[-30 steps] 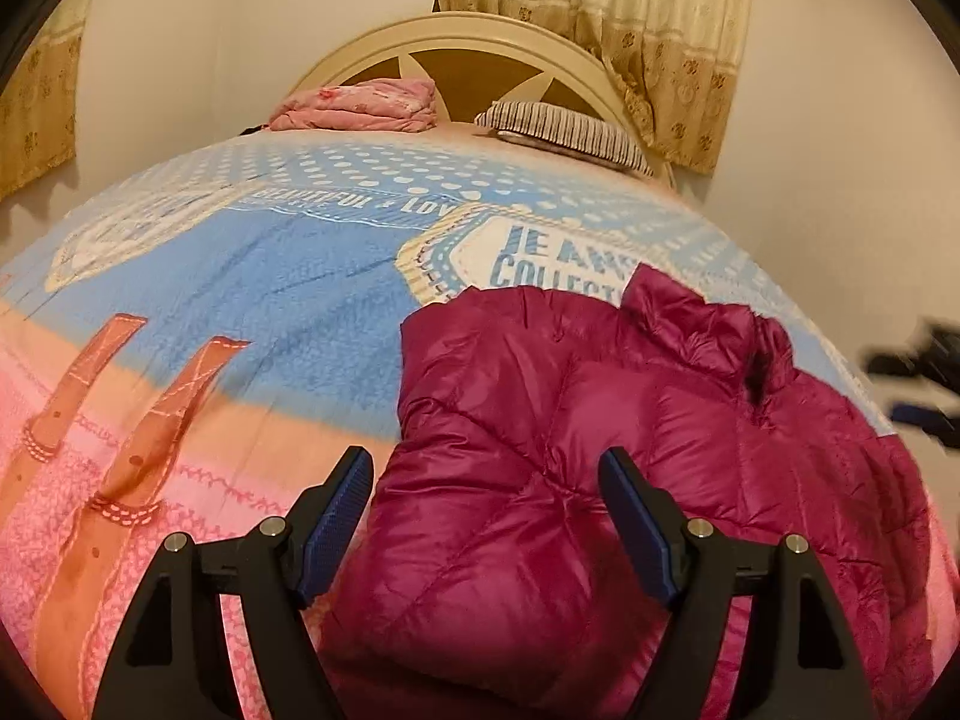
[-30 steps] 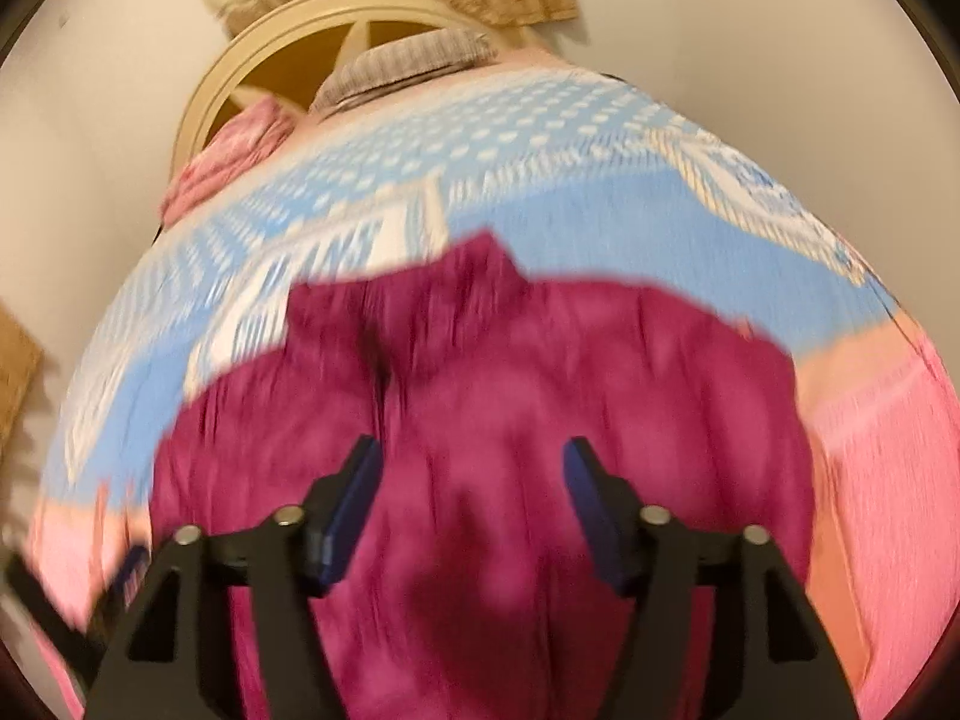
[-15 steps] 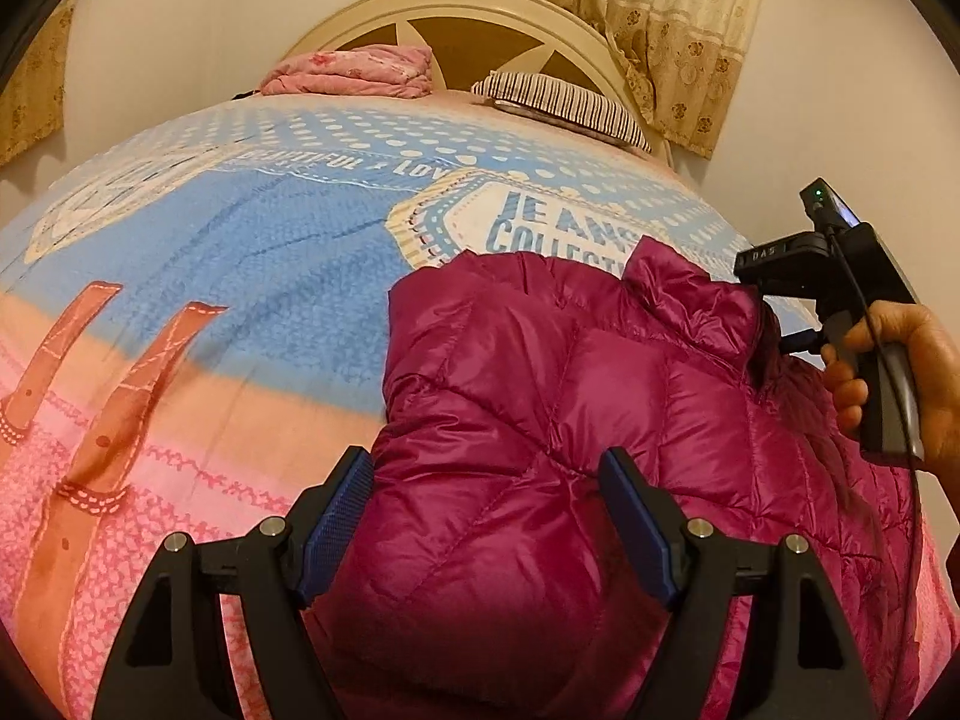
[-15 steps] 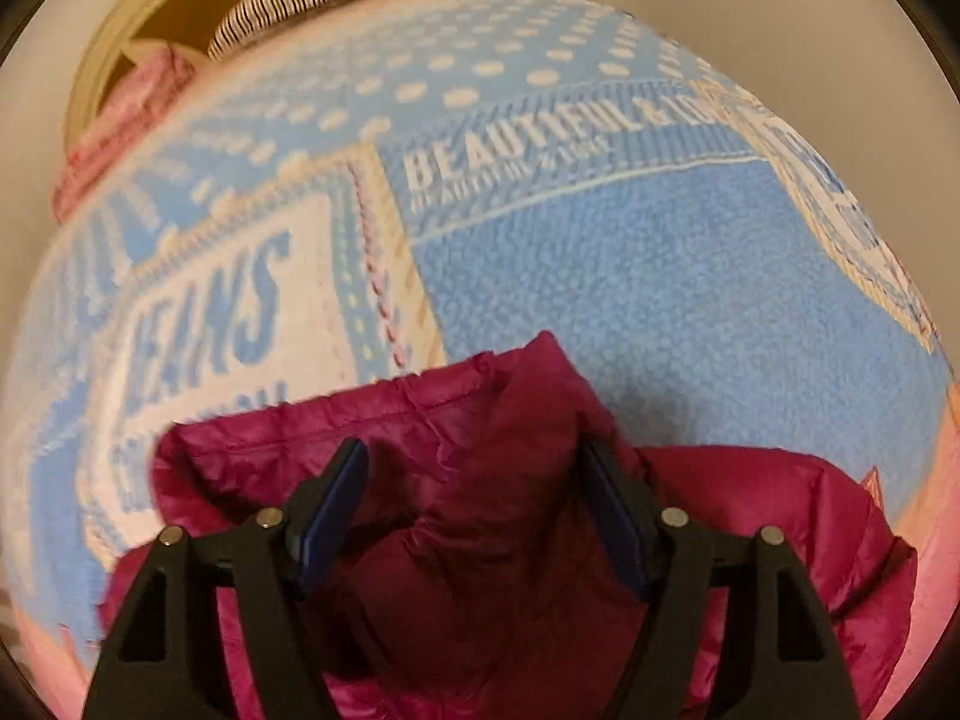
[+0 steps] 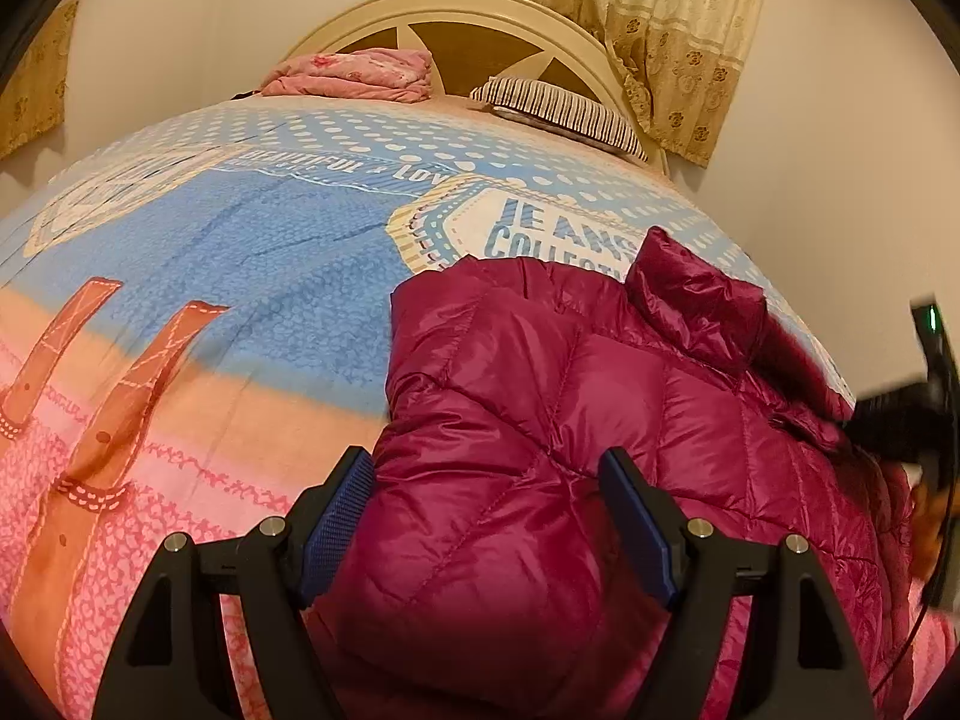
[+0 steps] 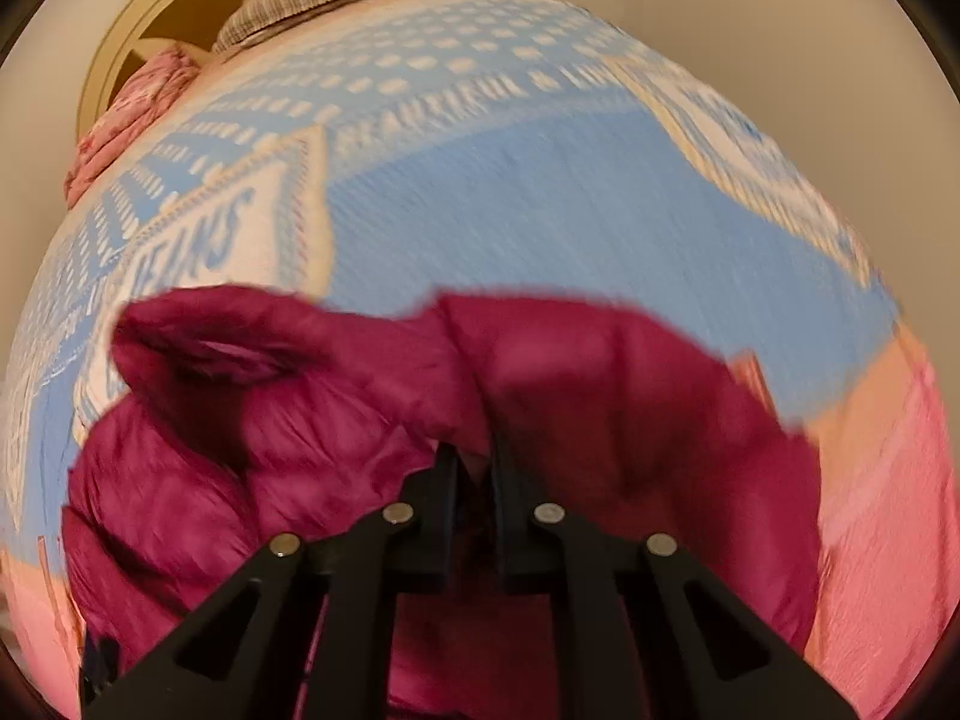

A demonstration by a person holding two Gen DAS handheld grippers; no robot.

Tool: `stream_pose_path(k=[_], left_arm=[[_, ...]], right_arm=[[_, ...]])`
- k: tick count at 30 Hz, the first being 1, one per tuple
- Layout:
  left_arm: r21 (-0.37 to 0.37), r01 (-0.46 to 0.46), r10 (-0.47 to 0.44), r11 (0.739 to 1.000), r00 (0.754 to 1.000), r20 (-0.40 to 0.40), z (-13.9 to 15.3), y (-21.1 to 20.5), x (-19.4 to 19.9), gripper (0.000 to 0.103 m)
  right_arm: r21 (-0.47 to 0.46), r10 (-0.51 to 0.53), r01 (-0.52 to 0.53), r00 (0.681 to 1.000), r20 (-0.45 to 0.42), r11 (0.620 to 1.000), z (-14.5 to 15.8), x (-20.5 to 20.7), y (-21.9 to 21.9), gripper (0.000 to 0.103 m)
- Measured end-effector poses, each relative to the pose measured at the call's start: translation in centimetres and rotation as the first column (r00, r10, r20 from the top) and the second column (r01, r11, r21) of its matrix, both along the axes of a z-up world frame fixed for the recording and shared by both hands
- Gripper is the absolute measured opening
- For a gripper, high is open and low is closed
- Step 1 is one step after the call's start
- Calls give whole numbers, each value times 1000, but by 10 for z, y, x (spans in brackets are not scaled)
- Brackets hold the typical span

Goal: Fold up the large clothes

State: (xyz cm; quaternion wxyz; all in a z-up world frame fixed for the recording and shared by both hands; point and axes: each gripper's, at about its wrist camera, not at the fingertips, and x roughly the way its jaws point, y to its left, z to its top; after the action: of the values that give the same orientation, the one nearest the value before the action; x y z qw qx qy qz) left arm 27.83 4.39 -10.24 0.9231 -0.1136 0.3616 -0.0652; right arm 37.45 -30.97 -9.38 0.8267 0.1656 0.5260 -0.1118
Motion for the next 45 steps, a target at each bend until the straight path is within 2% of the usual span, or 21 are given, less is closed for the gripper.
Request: stream_pose_path(k=[2, 3, 5, 6, 8, 9, 12, 15, 16, 18, 19, 22, 24, 26, 27, 28, 29, 30, 33, 40, 45], left_arm=[[0, 4, -4, 1000, 1000, -2, 0, 0, 0, 78], [-1, 4, -4, 1000, 1000, -5, 0, 0, 1, 78], [-4, 4, -4, 1000, 1000, -7, 0, 0, 1, 78], [-3, 3, -3, 1000, 1000, -7, 0, 1, 1, 78], [-4, 6, -6, 1000, 1000, -5, 2, 1, 1, 78], [-1, 7, -7, 1000, 1000, -5, 5, 1, 0, 78], [-6, 51, -51, 999, 998, 39, 29, -9, 8, 78], [69, 108, -115, 992, 988, 103, 68, -38, 30, 78], [89, 157, -167, 984, 979, 114, 82, -54, 42, 80], [59, 238, -243, 969, 964, 106, 93, -76, 65, 83], [34, 276, -278, 961, 957, 87, 94, -92, 81, 83], [39, 333, -332, 942, 943, -32, 80, -131, 116, 83], [87, 344, -332, 935, 934, -129, 61, -156, 135, 83], [181, 278, -242, 943, 950, -199, 43, -167, 150, 83], [200, 223, -183, 954, 962, -202, 34, -163, 154, 69], [182, 195, -157, 964, 966, -203, 27, -156, 154, 35], [164, 199, -161, 966, 962, -221, 22, -152, 154, 20], [159, 207, -164, 965, 955, -249, 15, -147, 152, 16], [219, 182, -130, 959, 964, -233, 9, -134, 136, 15], [67, 81, -63, 994, 970, -234, -13, -99, 113, 15], [-2, 38, -38, 999, 995, -96, -23, -88, 82, 15]], right_arm=[[33, -18, 17, 1000, 21, 999, -15, -14, -7, 8], [37, -19, 16, 998, 62, 999, -20, -20, -8, 7], [-34, 14, -9, 987, 162, 999, -24, -30, 0, 7], [-105, 40, -18, 977, 210, 994, -26, -37, 9, 7], [-201, 60, -12, 970, 234, 980, -25, -41, 24, 9], [-207, 65, -17, 971, 229, 978, -26, -37, 23, 9], [-168, 58, -16, 968, 246, 986, -26, -36, 16, 9], [-125, 49, -16, 962, 269, 992, -25, -39, 10, 10], [-117, 47, -16, 961, 273, 993, -26, -40, 9, 10], [-104, 44, -15, 959, 281, 994, -27, -41, 8, 10], [-99, 43, -16, 958, 283, 995, -27, -42, 7, 10], [-74, 37, -16, 955, 294, 997, -28, -45, 5, 10], [-55, 32, -16, 953, 301, 998, -28, -46, 3, 10], [-34, 26, -17, 951, 309, 999, -29, -47, 0, 10], [-25, 24, -17, 949, 313, 1000, -29, -47, -1, 10], [-17, 21, -17, 949, 316, 1000, -29, -48, -2, 10], [-8, 19, -17, 948, 318, 1000, -29, -48, -3, 10], [-3, 18, -18, 947, 320, 1000, -30, -48, -3, 10], [6, 16, -19, 946, 323, 1000, -30, -49, -4, 10], [28, 8, -18, 945, 327, 999, -31, -49, -7, 10], [23, 12, -21, 946, 324, 1000, -30, -49, -7, 11]])
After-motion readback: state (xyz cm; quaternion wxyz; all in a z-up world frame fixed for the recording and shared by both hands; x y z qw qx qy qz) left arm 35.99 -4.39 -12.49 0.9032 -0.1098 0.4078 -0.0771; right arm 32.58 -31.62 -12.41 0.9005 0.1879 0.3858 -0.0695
